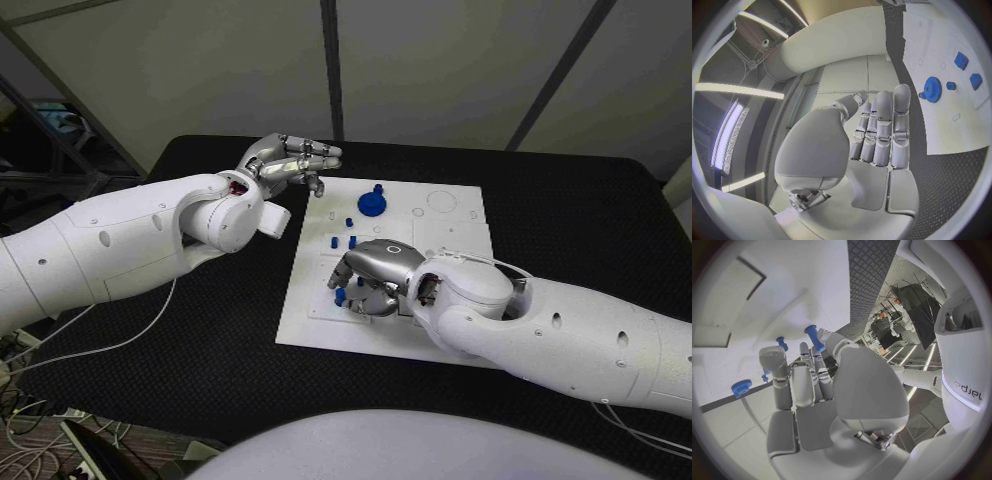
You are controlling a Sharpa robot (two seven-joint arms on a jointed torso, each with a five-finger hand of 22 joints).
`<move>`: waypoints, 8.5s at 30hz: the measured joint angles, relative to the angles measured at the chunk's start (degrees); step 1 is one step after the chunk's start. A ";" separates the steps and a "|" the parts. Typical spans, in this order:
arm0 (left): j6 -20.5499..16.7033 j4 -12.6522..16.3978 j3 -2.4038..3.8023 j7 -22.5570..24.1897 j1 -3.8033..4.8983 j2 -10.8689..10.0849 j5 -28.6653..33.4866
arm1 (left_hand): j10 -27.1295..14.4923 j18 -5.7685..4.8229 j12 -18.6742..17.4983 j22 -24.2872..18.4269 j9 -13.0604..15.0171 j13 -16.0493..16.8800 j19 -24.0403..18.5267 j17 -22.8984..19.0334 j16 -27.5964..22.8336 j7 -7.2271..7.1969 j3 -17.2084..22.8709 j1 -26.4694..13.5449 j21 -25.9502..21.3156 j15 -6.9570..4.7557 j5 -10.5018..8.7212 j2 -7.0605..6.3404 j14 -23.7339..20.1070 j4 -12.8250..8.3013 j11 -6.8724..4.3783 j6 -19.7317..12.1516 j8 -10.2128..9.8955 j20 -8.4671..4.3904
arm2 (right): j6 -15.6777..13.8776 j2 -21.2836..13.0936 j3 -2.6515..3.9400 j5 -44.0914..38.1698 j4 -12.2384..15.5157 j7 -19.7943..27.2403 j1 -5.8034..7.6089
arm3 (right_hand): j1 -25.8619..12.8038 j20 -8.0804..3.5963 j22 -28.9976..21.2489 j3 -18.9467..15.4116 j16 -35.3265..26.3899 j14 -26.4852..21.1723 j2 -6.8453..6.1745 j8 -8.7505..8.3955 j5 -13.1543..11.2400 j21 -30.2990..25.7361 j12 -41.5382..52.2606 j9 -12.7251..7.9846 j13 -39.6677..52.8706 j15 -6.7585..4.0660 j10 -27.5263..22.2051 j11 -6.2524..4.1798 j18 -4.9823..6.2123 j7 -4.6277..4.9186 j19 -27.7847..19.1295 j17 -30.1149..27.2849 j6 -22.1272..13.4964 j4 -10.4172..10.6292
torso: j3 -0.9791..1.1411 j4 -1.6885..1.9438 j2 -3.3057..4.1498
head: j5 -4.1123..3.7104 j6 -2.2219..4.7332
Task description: Assemble the parts on the task board
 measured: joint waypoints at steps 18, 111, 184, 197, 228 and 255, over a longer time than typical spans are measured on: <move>0.16 0.05 -0.01 -0.07 -0.01 -0.84 0.00 | -0.42 0.00 0.00 0.00 -0.06 0.00 0.00 -0.05 0.00 0.00 0.00 -0.01 0.00 0.01 0.00 0.01 -0.01 0.00 -0.01 0.00 0.00 0.00 | -14.54 -15.77 1.03 10.46 8.70 1.69 0.16 | -6.20 -0.74 -12.00 -7.19 -6.36 -1.08 -0.63 2.38 -0.05 -9.44 9.48 0.93 2.67 -0.82 9.95 -2.01 2.26 0.85 -6.63 -9.47 5.68 7.12 | -0.08 -0.57 -0.46 | -2.91 2.00; 1.21 0.32 -0.16 -0.03 -0.15 -1.55 0.00 | -0.60 0.00 0.21 -0.15 -0.04 0.00 -0.20 -0.28 0.00 0.00 -0.48 -1.44 -0.44 0.01 0.00 0.07 -0.01 0.48 0.18 0.00 0.00 0.20 | -18.60 -23.47 1.33 7.47 16.68 -23.17 -5.49 | -5.07 -5.12 18.24 -32.26 10.28 0.11 6.64 17.53 18.00 11.55 77.50 10.21 71.21 -5.04 24.51 -7.07 -2.24 -4.15 10.47 9.12 7.17 15.83 | -0.18 -2.22 -0.92 | -7.09 2.27; 1.34 0.44 -0.16 -0.46 -0.16 -1.43 0.01 | -1.01 0.00 0.21 -0.24 -0.03 0.00 -0.20 -0.39 0.00 0.00 -0.64 -1.44 -0.44 0.02 0.00 0.07 -0.02 0.64 0.19 0.00 0.00 0.20 | -15.33 -18.51 1.37 7.07 13.21 -22.65 -5.44 | -0.93 -5.73 17.48 -28.98 10.27 -0.10 6.72 21.18 -3.73 10.65 74.88 16.87 71.22 -6.07 24.29 -8.29 -2.24 -5.76 9.84 9.13 8.78 9.72 | -0.09 -2.32 -0.83 | -6.82 2.77; 1.34 0.41 -0.16 -0.51 -0.16 -1.42 0.01 | -1.01 0.00 0.21 -0.23 -0.03 0.00 -0.20 -0.38 0.00 0.00 -0.64 -1.44 -0.46 0.11 0.00 0.07 -0.11 0.64 0.19 0.00 0.00 0.20 | -16.25 -20.53 1.38 5.69 14.62 -23.19 -5.44 | -1.50 -5.94 17.52 -29.14 10.27 0.10 7.54 20.62 -1.27 10.65 74.88 16.78 71.27 -6.27 24.51 -8.50 -2.25 -5.76 10.05 9.12 8.73 11.03 | -0.09 -2.26 -0.82 | -7.20 2.94; 1.82 0.89 -0.17 -0.35 -0.17 -1.52 0.01 | -1.23 0.00 0.43 -0.28 -0.03 0.00 -0.20 -0.49 0.00 0.00 -0.64 -1.44 -0.67 -0.01 0.00 0.07 -0.42 0.64 -0.03 0.00 0.00 0.20 | -15.64 -31.76 2.53 6.38 15.56 -23.03 -5.50 | -2.92 -5.50 18.08 -30.00 10.52 0.10 6.08 14.66 3.77 10.65 74.77 14.24 71.25 -5.84 24.51 -7.85 -2.24 -4.38 10.05 9.11 8.33 15.53 | -0.04 -2.55 -0.77 | -9.81 3.13; 1.82 0.76 -0.17 -0.35 -0.19 -1.69 0.01 | -1.22 0.00 0.43 -0.27 -0.03 0.00 -0.20 -0.48 0.00 0.00 -0.64 -1.44 -0.67 0.00 0.00 0.07 -0.42 0.64 -0.03 0.00 0.00 0.20 | -9.47 -28.51 2.66 4.46 13.12 -24.90 -6.69 | -4.29 -5.08 17.24 -32.28 10.27 0.10 4.72 13.13 7.41 10.41 73.45 13.99 71.25 -5.43 24.51 -7.45 -2.24 -4.37 9.64 9.15 8.80 15.99 | -0.11 -2.50 -0.87 | -9.86 2.64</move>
